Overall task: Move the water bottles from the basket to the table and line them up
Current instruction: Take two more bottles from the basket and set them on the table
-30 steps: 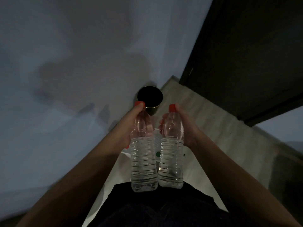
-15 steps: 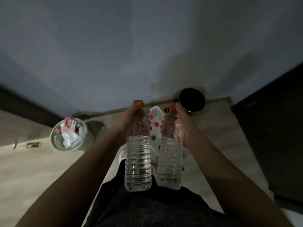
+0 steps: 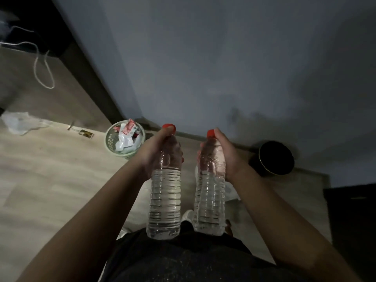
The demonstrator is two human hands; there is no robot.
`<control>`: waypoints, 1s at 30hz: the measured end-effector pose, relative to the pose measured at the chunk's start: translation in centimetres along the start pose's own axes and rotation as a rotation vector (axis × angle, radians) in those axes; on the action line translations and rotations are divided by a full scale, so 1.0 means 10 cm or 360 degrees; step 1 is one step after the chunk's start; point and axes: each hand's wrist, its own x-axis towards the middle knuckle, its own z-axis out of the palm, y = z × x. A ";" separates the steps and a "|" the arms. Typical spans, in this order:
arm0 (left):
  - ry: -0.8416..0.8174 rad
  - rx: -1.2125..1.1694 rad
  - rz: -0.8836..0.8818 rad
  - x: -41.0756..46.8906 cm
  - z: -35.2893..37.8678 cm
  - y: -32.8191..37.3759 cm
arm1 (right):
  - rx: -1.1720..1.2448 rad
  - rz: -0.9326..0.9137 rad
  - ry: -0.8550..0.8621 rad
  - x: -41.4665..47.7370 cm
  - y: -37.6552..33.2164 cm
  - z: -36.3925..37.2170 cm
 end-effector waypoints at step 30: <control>0.0578 -0.0644 0.0584 -2.38 -4.19 0.39 | -0.0829 0.0410 -0.0512 0.80 2.35 4.25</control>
